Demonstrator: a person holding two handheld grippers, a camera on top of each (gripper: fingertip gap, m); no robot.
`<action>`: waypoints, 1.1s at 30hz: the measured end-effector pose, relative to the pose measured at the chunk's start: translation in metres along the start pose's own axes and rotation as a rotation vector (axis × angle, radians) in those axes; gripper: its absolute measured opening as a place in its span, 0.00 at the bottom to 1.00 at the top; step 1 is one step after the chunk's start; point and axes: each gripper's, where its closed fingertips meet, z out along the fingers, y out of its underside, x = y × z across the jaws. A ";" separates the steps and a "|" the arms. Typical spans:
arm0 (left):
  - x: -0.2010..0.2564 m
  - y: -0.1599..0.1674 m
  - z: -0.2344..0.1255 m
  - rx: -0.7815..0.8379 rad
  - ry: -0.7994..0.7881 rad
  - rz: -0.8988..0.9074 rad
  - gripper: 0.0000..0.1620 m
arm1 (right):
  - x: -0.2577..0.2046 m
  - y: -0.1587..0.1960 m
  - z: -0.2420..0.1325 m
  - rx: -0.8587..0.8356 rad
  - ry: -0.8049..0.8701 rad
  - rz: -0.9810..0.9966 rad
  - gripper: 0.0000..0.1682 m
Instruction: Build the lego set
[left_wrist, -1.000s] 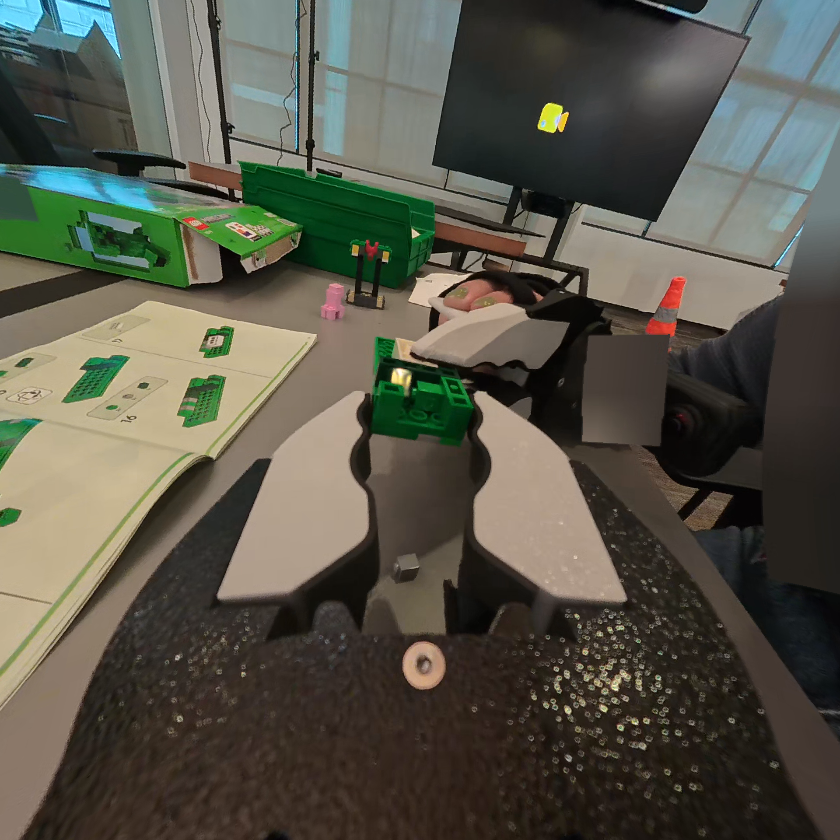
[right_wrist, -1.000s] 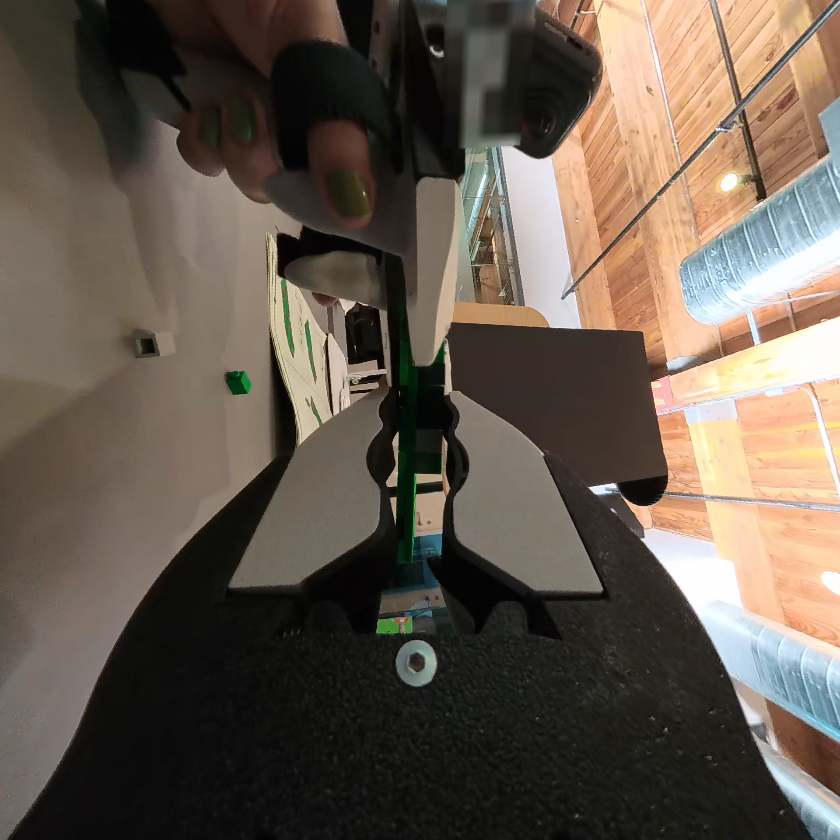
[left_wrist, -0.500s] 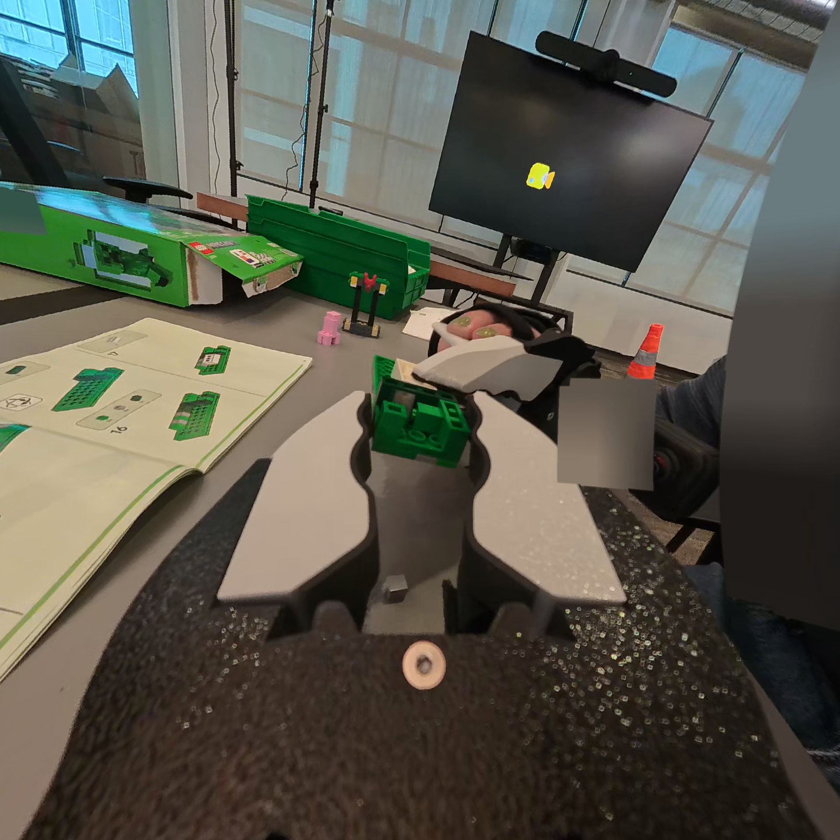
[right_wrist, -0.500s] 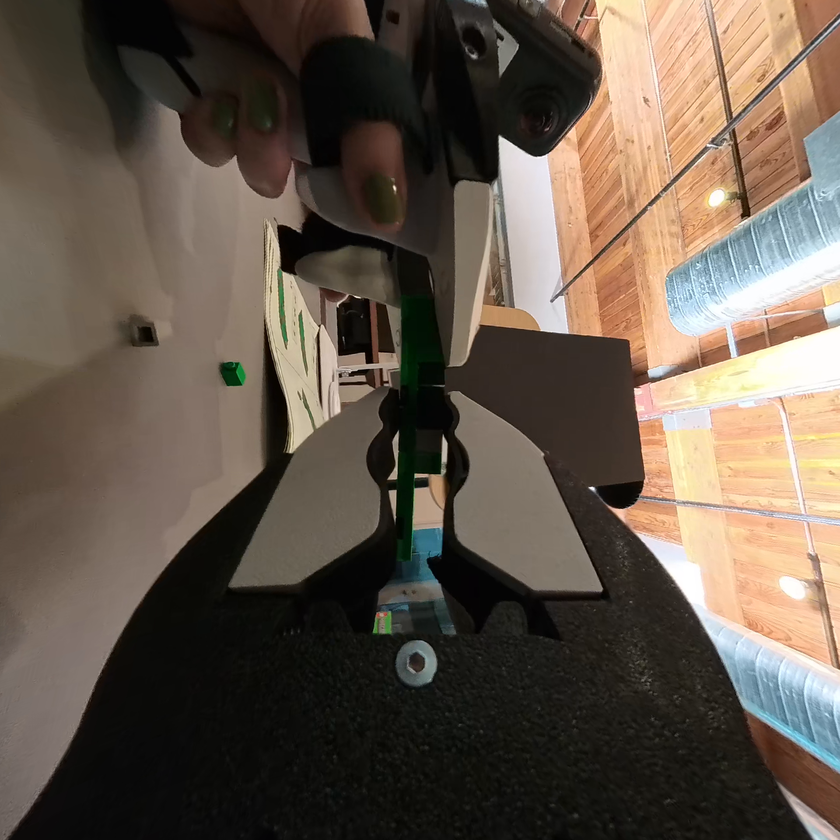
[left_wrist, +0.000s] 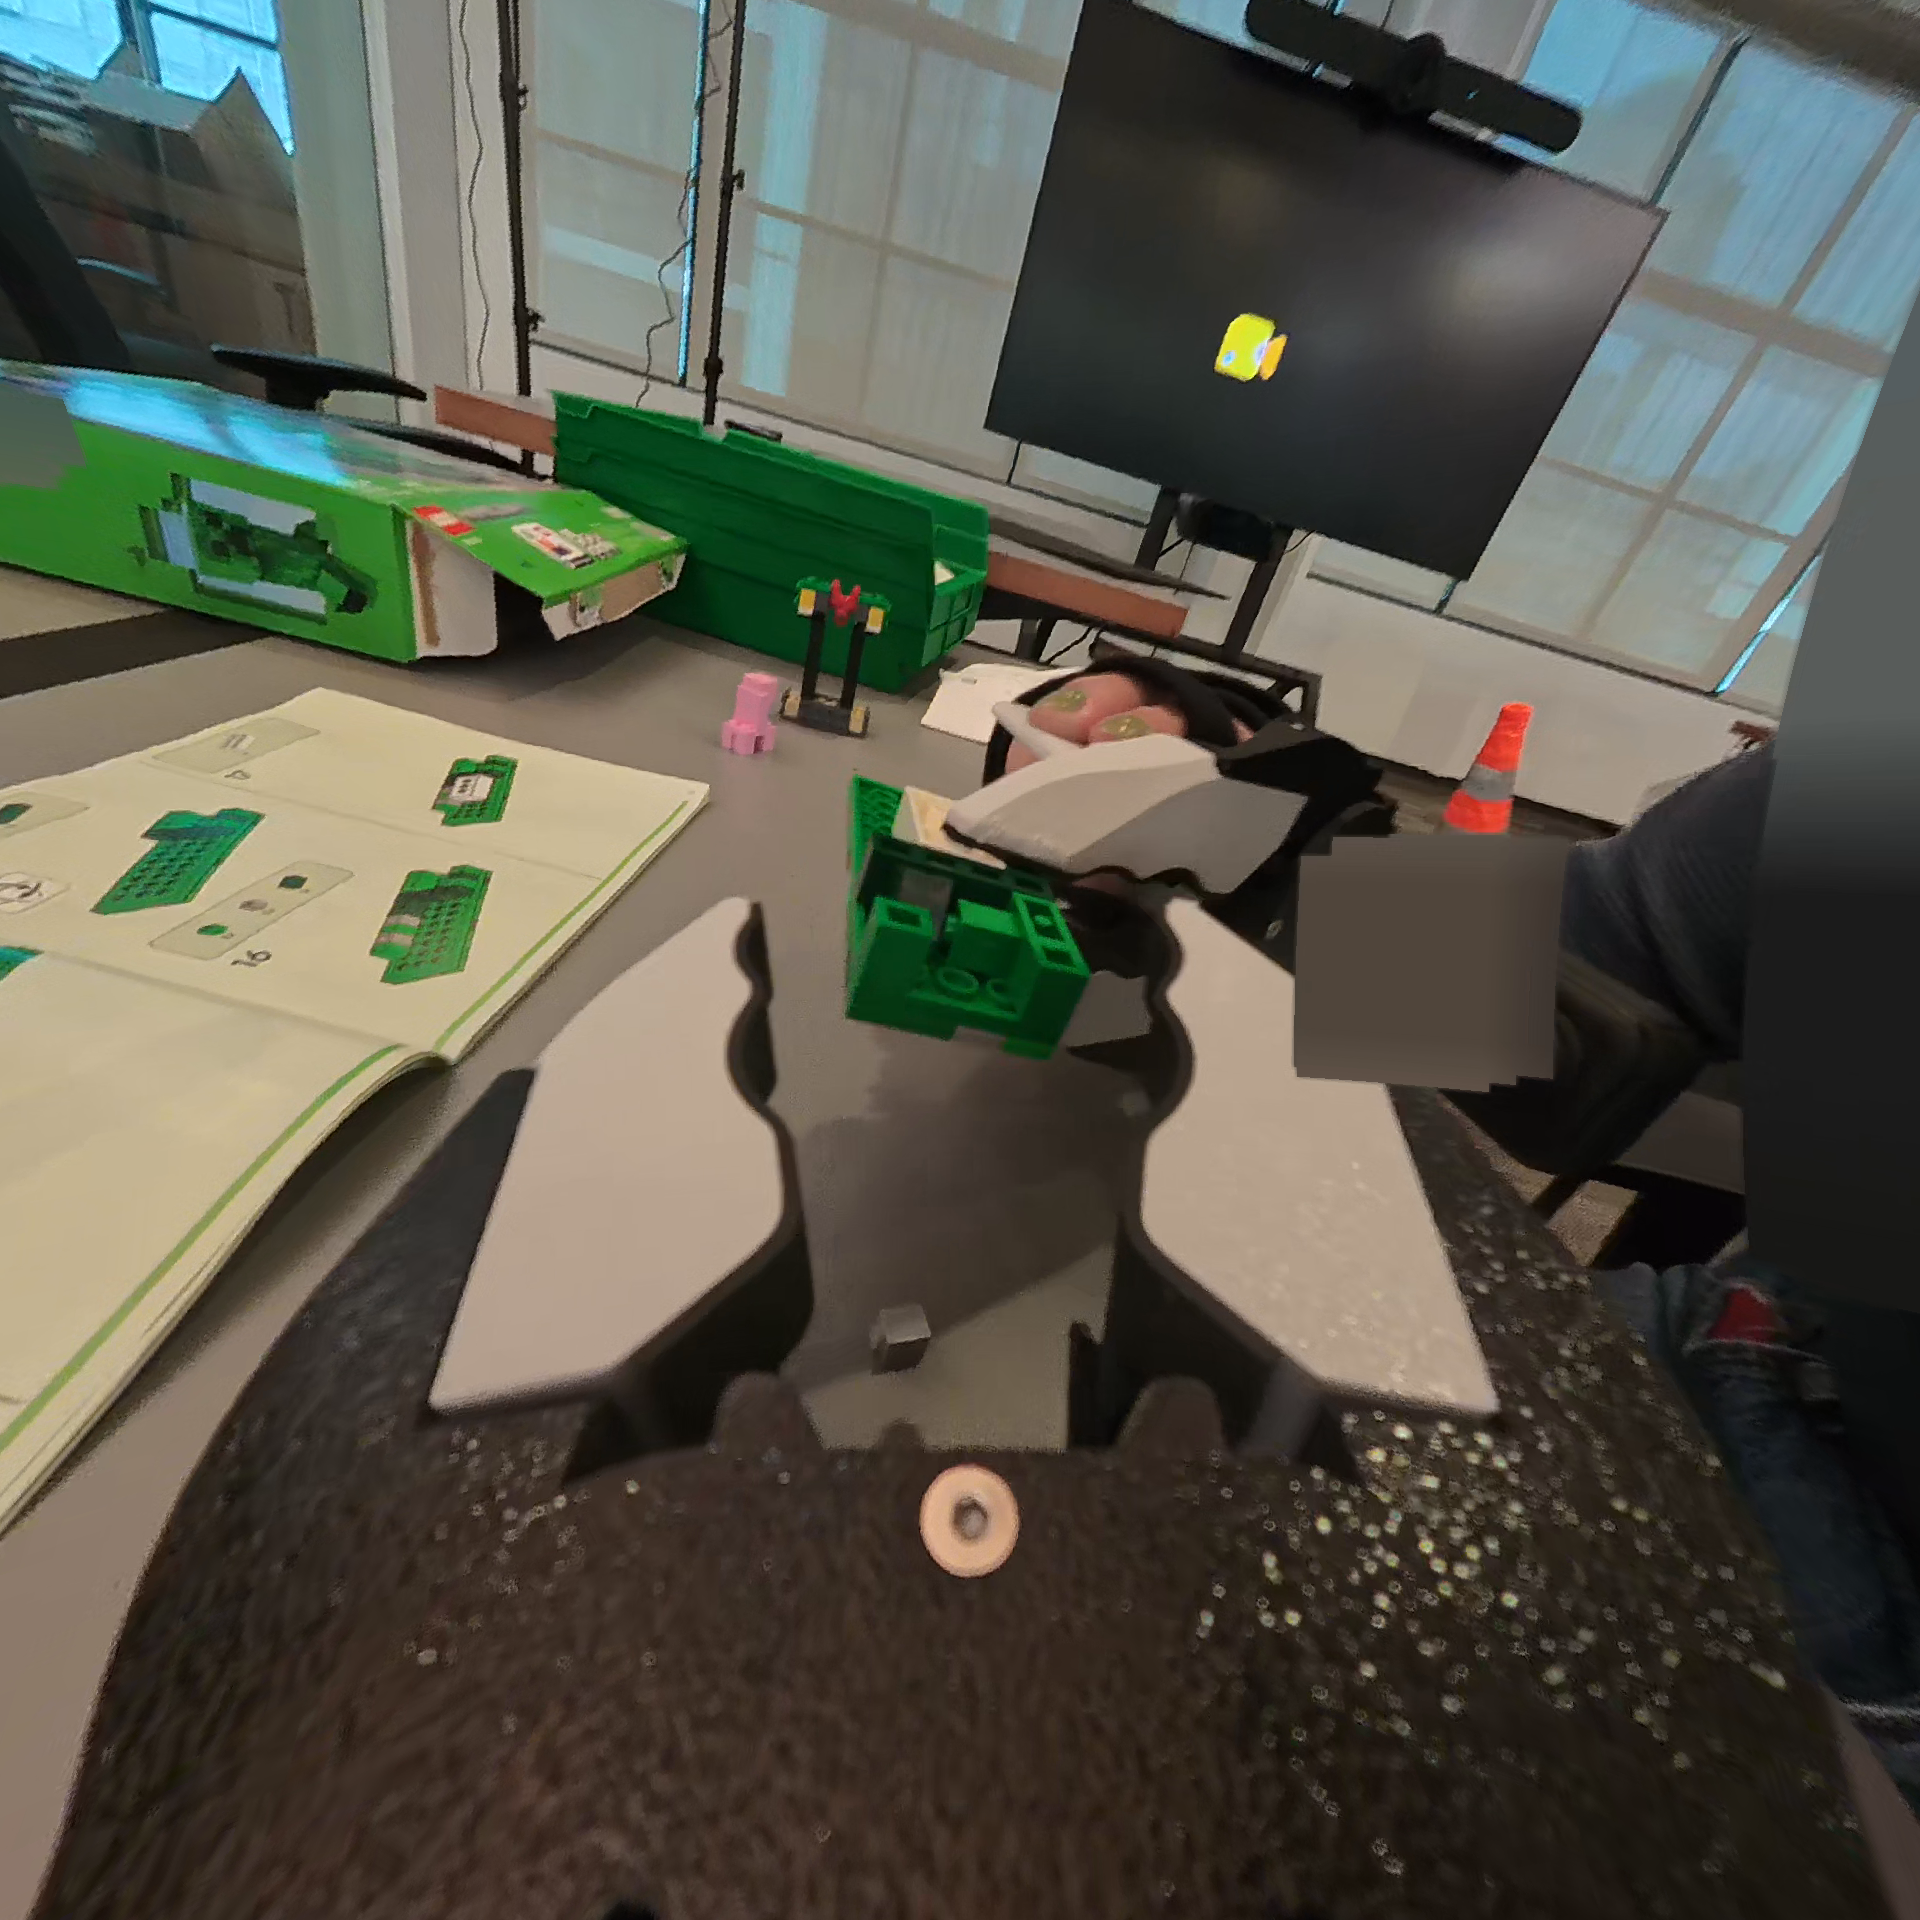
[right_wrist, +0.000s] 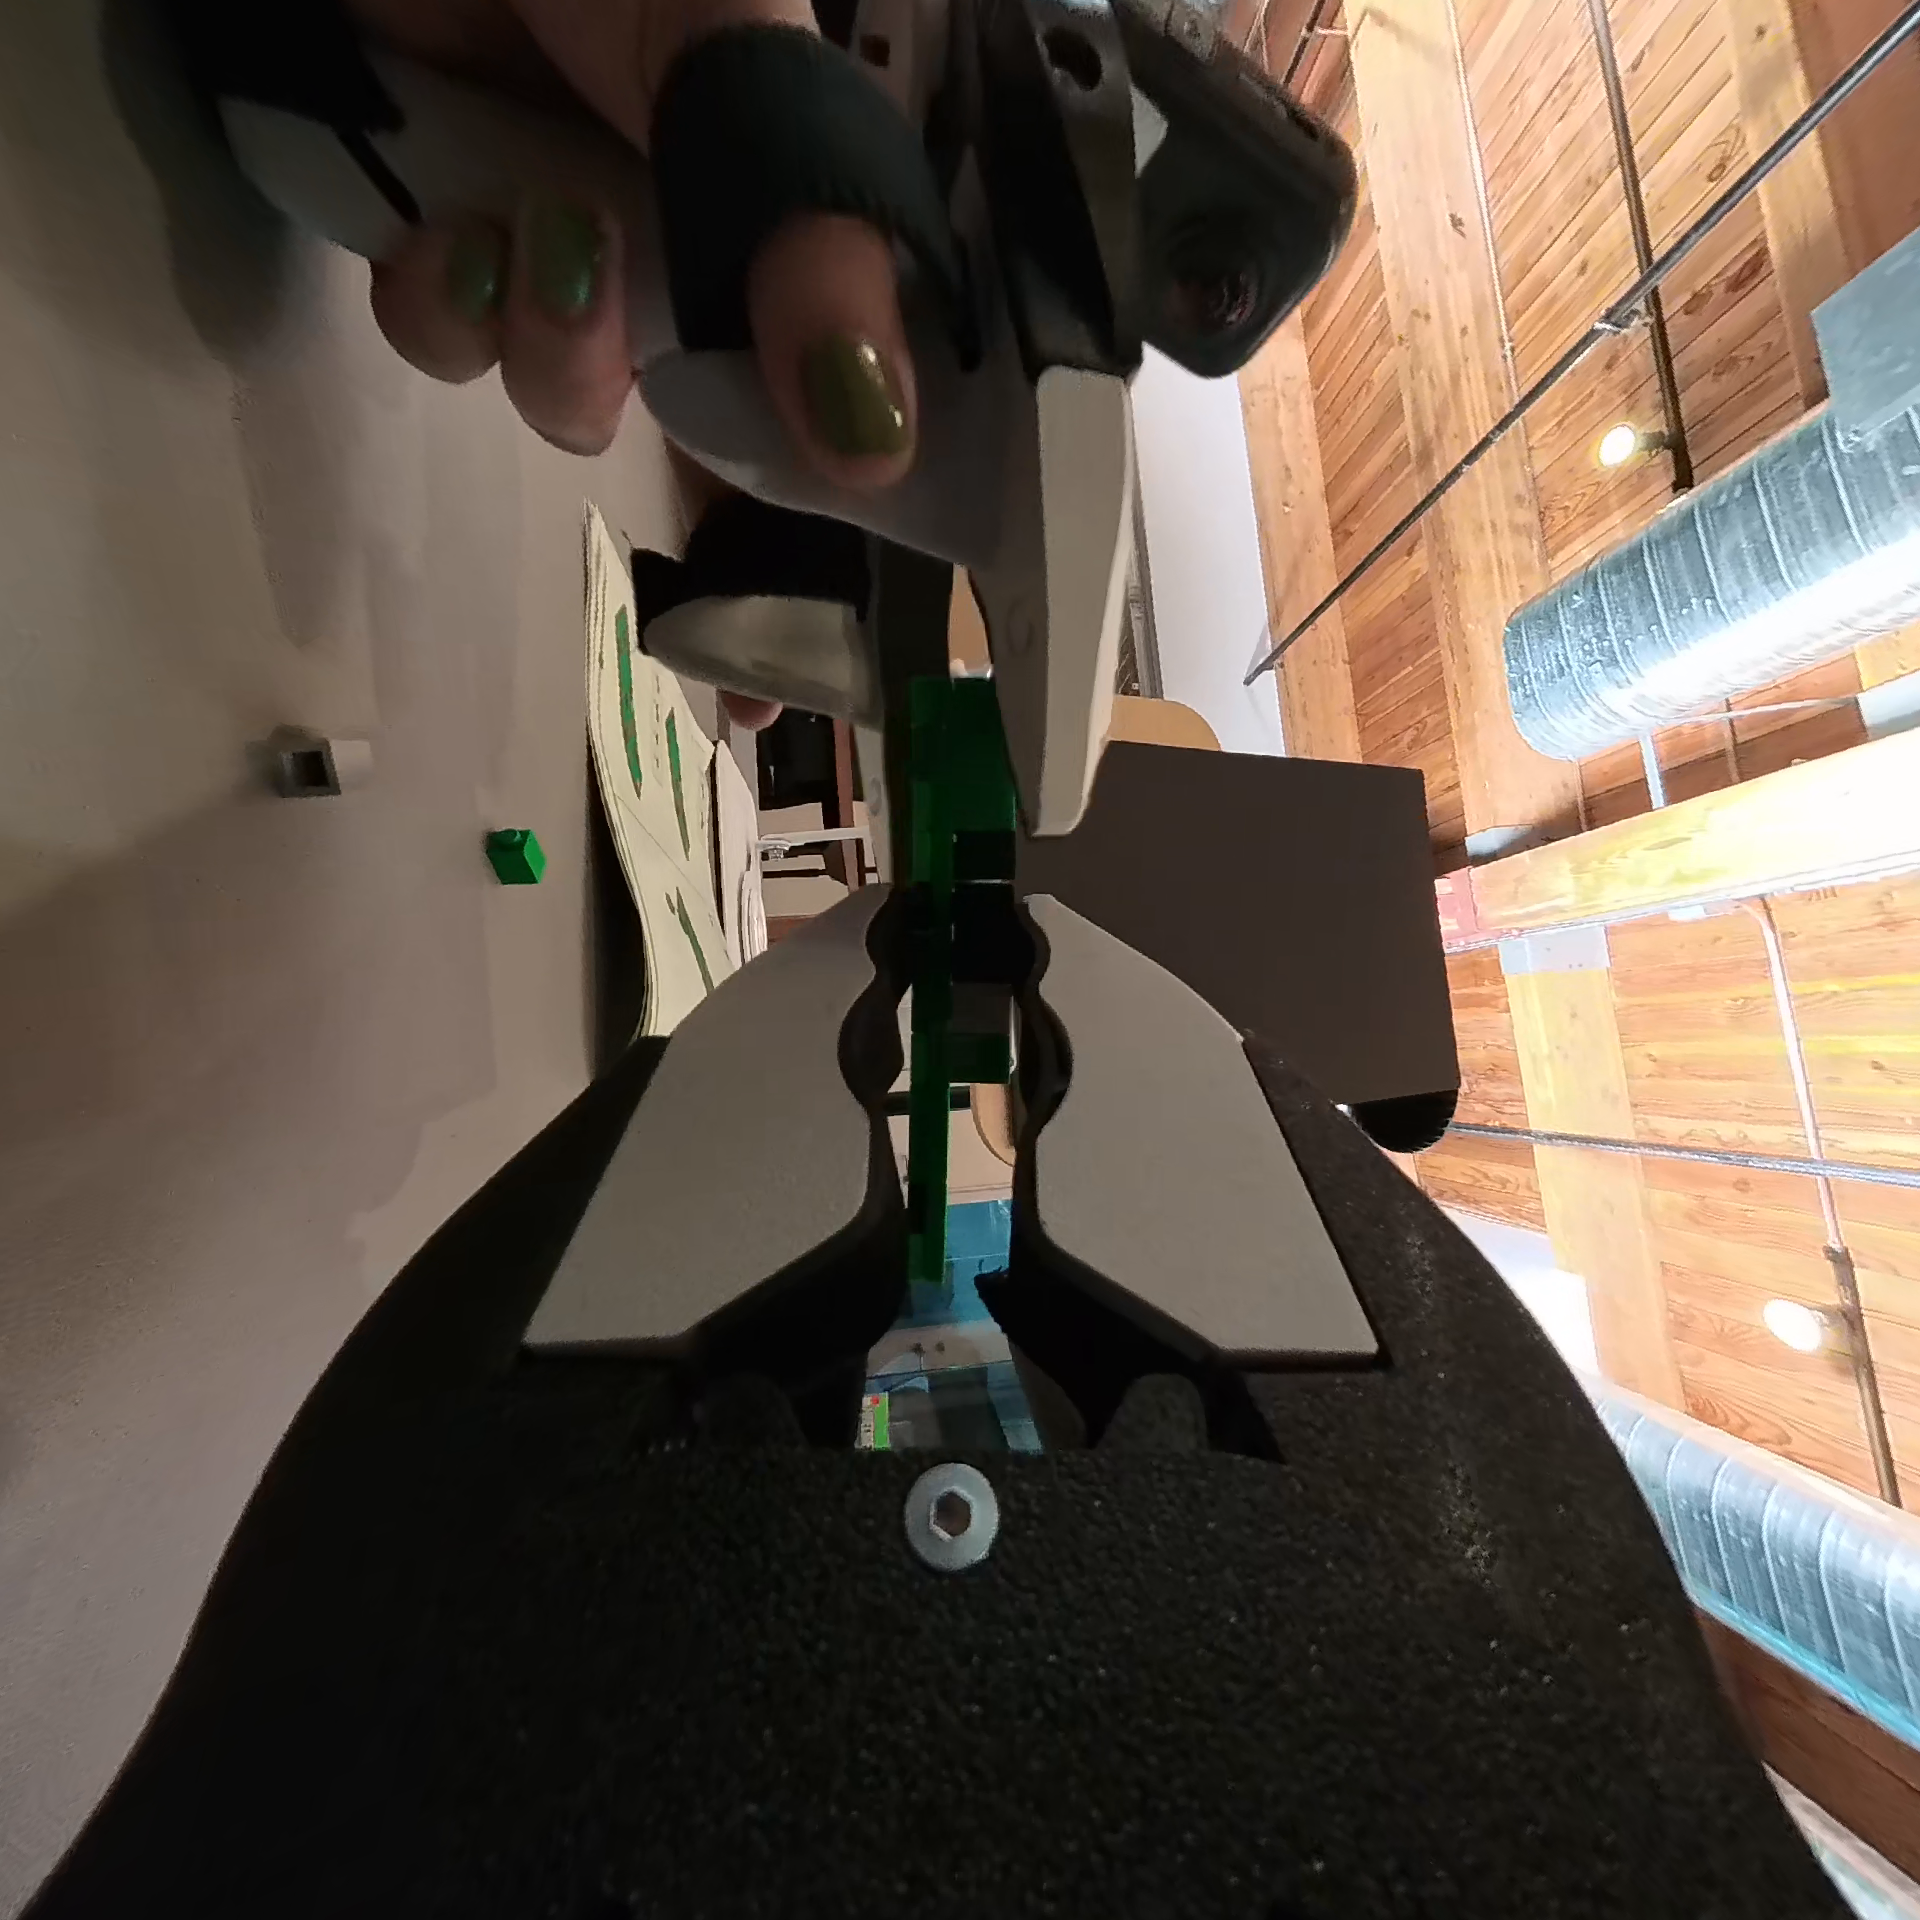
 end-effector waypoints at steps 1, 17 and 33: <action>-0.002 0.002 0.001 -0.015 -0.018 0.006 0.46 | 0.000 0.000 0.000 0.000 0.001 0.000 0.11; -0.005 -0.010 -0.004 0.083 -0.067 0.029 0.24 | 0.006 -0.005 0.000 0.014 0.035 -0.002 0.16; -0.025 -0.030 -0.028 0.277 -0.157 -0.054 0.24 | 0.020 0.050 -0.009 -0.010 -0.060 0.877 0.16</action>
